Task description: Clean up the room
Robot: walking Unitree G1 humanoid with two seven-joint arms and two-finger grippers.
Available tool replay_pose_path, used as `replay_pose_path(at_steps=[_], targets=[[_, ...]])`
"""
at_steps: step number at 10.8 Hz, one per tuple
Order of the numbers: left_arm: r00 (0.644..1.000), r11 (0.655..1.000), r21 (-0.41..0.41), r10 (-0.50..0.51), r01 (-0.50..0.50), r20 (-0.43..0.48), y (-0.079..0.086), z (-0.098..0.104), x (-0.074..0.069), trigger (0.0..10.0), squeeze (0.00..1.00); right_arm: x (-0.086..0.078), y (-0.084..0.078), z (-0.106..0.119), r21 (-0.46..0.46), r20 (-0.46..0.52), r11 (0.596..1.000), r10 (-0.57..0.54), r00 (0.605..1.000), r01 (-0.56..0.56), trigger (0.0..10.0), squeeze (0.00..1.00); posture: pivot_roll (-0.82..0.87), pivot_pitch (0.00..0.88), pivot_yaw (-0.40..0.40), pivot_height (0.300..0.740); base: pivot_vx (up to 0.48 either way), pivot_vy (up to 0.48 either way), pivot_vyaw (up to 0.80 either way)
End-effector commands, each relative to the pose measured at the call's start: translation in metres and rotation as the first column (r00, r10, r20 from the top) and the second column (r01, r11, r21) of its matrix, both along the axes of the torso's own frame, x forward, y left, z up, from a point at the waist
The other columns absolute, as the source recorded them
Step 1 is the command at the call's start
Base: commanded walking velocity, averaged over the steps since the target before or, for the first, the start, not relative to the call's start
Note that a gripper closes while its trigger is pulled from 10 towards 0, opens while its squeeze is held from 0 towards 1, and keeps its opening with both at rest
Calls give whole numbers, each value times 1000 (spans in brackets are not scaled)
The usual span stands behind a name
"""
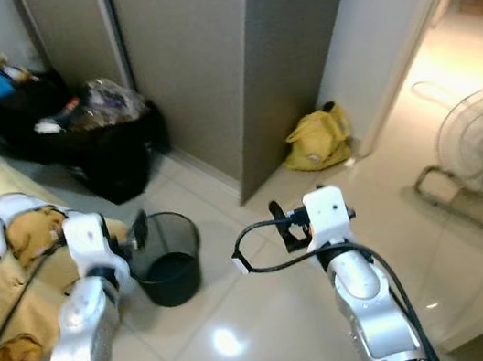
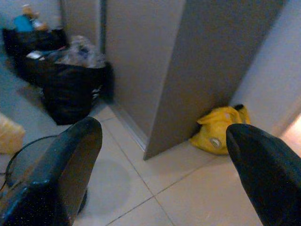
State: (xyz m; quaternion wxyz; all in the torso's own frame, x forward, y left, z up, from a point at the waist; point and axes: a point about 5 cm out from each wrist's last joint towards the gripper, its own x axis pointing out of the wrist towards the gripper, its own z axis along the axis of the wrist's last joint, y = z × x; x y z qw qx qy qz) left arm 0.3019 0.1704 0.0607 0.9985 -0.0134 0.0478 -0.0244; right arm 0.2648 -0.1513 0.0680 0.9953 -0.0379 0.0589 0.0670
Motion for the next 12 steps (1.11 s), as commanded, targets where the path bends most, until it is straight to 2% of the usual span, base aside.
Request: replay_pose_path(at_steps=[1,2,3,4,5,6,8,11,12], targets=[[997,996,53,-72,70,27,-15,14,9,10000,0,0,-8,-4,19,-4,997,-80,997,80,10000,0,-131,0,20,740,0,0,0],[996,994,68,-82,80,27,-17,16,11,10000,0,0,-9,-4,23,-6,995,-98,995,98,10000,0,-134,0,22,740,0,0,0],[992,993,42,-112,110,48,-22,22,12,10000,1000,-3,-11,-6,38,-7,994,-102,995,102,10000,1000,-154,0,40,740,0,0,0],[992,993,27,-116,115,45,-28,23,15,10000,1000,-4,-11,-7,22,-7,993,-115,993,115,10000,1000,-173,0,53,740,0,0,0],[993,993,47,-111,110,36,-31,22,15,10000,1000,-5,-9,-8,35,-6,995,-97,995,97,10000,757,-181,0,57,740,0,0,0],[992,992,20,-125,125,25,-33,20,15,10000,0,-8,-11,-11,13,-25,996,-90,996,91,10000,0,-194,0,61,740,0,0,0],[995,995,33,-96,96,-2,-32,15,16,10000,0,-12,-16,-14,10,-26,994,-111,994,111,10000,0,-220,0,71,740,330,-343,566],[996,996,8,-90,90,-20,-35,14,19,10000,0,-16,-17,-16,20,-31,993,-113,993,113,10000,0,-241,0,82,740,358,-316,496],[996,996,17,-82,83,-23,-35,13,20,10000,0,-19,-21,-15,-5,-5,991,-136,991,136,10000,0,-243,0,82,740,360,-315,463]])
